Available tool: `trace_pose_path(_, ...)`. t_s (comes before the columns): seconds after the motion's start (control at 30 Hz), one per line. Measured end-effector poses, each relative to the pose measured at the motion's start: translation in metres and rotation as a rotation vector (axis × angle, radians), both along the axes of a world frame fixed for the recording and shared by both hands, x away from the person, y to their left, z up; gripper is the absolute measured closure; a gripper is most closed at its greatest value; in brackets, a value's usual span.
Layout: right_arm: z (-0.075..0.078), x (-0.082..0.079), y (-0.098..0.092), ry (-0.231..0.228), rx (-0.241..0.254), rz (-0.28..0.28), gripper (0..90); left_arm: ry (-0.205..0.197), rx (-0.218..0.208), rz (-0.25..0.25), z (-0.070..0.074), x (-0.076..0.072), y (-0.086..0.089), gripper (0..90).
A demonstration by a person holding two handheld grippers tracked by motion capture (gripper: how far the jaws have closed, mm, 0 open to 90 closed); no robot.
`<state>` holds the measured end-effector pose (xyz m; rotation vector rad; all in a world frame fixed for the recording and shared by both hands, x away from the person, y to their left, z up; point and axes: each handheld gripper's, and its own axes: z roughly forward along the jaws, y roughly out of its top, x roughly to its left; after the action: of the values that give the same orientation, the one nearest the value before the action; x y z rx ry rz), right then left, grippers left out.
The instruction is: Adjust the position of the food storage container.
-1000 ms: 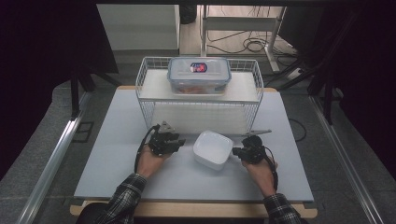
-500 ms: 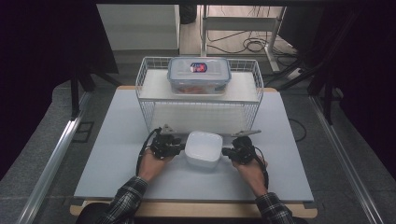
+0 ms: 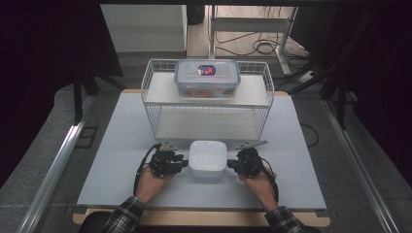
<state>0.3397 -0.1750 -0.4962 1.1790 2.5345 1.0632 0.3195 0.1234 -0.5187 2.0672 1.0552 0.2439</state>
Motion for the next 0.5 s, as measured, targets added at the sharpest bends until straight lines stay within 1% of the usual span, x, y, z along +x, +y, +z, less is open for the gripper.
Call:
trace_pose_path(0.1,0.001,-0.005,0.0,0.0,-0.002,0.004,89.3,-0.001,0.01,-0.006,0.001,-0.007,-0.001,64.4)
trace_pose_path(0.17,0.001,-0.007,0.0,0.0,-0.005,0.011,89.3,0.002,0.013,-0.013,0.001,-0.009,0.0,62.9)
trace_pose_path(0.2,0.001,-0.008,0.0,0.001,-0.007,0.016,89.2,0.003,0.01,-0.013,0.001,-0.009,0.001,61.0)
trace_pose_path(0.23,0.001,-0.008,0.0,0.002,-0.005,0.021,89.0,0.002,-0.003,-0.01,0.002,-0.007,0.002,59.7)
trace_pose_path(0.27,0.001,-0.007,-0.001,0.003,0.0,0.019,89.0,-0.014,-0.002,0.008,0.003,-0.003,0.004,59.5)
trace_pose_path(0.3,0.002,-0.004,-0.003,-0.013,0.001,0.013,89.0,-0.031,0.004,0.026,0.005,0.001,0.006,59.6)
trace_pose_path(0.33,0.003,-0.001,-0.004,-0.022,0.0,0.0,89.0,-0.043,0.006,0.034,0.006,0.006,0.007,60.5)
trace_pose_path(0.4,0.005,0.007,-0.005,-0.033,0.007,-0.016,89.1,-0.054,0.002,0.055,0.007,0.021,0.007,63.1)
trace_pose_path(0.43,0.005,0.014,-0.004,-0.044,0.012,-0.024,89.1,-0.052,0.003,0.054,0.006,0.026,0.005,64.7)
trace_pose_path(0.47,0.005,0.018,-0.004,-0.049,0.016,-0.028,89.2,-0.047,0.013,0.043,0.006,0.033,0.004,66.0)
trace_pose_path(0.5,0.004,0.025,-0.003,-0.056,0.014,-0.029,89.2,-0.053,0.001,0.059,0.003,0.04,0.0,67.0)
